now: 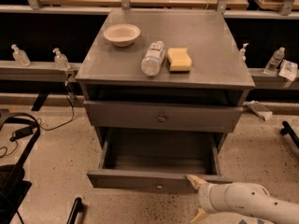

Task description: Open middle drawer

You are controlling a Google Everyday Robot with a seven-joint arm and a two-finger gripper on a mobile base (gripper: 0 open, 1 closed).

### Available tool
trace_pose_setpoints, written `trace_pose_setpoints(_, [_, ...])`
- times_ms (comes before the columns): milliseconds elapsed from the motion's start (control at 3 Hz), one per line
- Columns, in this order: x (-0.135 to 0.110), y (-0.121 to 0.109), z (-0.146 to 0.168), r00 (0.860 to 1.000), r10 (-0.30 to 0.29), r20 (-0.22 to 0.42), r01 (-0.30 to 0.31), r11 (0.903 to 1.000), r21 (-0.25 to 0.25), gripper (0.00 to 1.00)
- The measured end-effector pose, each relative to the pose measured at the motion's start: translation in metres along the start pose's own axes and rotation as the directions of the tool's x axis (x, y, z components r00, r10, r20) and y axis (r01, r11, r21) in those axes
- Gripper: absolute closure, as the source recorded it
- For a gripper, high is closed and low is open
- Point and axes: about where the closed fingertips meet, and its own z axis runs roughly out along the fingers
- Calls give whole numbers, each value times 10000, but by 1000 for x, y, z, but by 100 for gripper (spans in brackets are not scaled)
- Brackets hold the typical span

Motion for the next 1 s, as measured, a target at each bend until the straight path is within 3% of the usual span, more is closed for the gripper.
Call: trace_pose_setpoints(1000, [0, 3, 6, 10000, 32, -62, -33, 10000, -67, 25])
